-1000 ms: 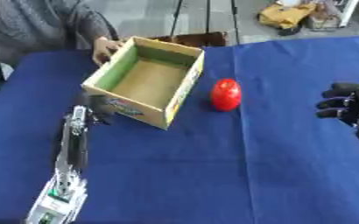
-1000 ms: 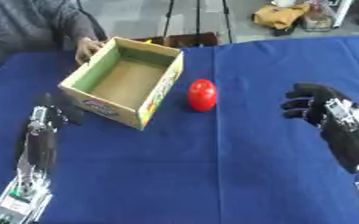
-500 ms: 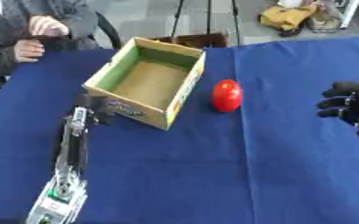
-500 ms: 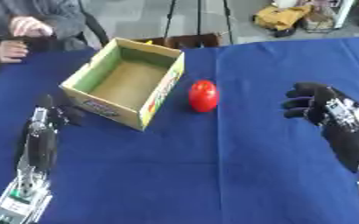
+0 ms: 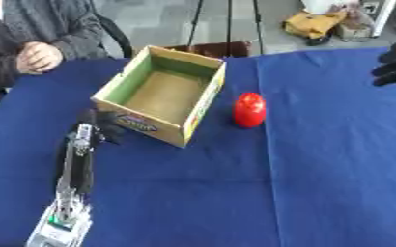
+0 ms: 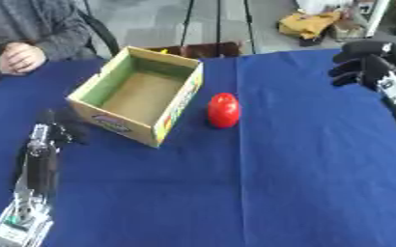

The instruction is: Pick up objects on the table and place them in the box.

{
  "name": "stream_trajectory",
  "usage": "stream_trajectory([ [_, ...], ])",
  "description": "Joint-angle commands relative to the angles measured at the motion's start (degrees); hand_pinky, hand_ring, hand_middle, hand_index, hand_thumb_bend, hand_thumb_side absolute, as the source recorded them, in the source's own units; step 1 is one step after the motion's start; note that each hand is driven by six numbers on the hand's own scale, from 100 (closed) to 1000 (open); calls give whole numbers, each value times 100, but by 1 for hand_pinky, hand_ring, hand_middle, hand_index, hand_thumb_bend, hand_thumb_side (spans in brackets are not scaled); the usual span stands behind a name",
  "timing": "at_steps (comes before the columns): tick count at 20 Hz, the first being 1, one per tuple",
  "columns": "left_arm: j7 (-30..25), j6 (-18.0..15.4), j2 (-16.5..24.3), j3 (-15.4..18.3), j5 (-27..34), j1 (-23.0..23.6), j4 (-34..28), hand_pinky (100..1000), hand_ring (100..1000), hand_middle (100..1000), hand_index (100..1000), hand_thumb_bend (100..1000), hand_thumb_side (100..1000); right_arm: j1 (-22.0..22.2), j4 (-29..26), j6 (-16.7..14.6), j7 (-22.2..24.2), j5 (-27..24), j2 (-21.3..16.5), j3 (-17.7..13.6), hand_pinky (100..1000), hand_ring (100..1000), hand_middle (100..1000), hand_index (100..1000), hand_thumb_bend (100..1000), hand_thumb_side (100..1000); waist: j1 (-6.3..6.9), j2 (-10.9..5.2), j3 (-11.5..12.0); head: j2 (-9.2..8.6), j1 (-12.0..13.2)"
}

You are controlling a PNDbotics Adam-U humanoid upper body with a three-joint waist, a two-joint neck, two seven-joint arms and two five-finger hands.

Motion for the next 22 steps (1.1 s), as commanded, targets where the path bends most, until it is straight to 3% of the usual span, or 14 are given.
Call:
stream_trajectory([
  [1,-53,-1,91,-30,41,-32,-68,491,559,592,693,350,1000,-456,326,-237,187,82,-457,140,702,739,738,827,244,556,-44,-84,42,-94,-139],
  [6,-157,8,114,-111,68,-58,-79,491,560,593,694,347,1000,-1356,1456,-708,663,814,-508,507,721,793,790,864,357,559,-54,-80,261,-150,-330],
  [7,-176,12,117,-125,76,-71,-86,491,560,593,694,344,1000,-1520,1726,-791,802,985,-481,572,725,801,798,870,332,534,-52,-76,315,-165,-370],
  [8,-192,16,118,-137,83,-83,-93,491,560,593,694,347,1000,-1673,2003,-874,937,1152,-439,620,729,807,803,874,390,567,-51,-70,369,-179,-415],
  [13,-264,31,102,-194,121,-131,-114,491,561,593,695,345,1000,-2251,3257,-1289,1469,1871,-169,710,758,860,842,909,507,582,-40,-32,583,-227,-599],
  [14,-278,33,102,-203,126,-141,-118,491,561,593,695,344,1000,-2338,3457,-1384,1564,2012,-122,717,770,879,857,913,587,569,-37,-25,619,-227,-630],
  [22,-348,47,104,-243,147,-207,-142,490,562,593,695,342,1000,-2809,4393,-2348,2103,3280,139,776,820,923,902,918,655,602,-58,27,847,-295,-961],
])
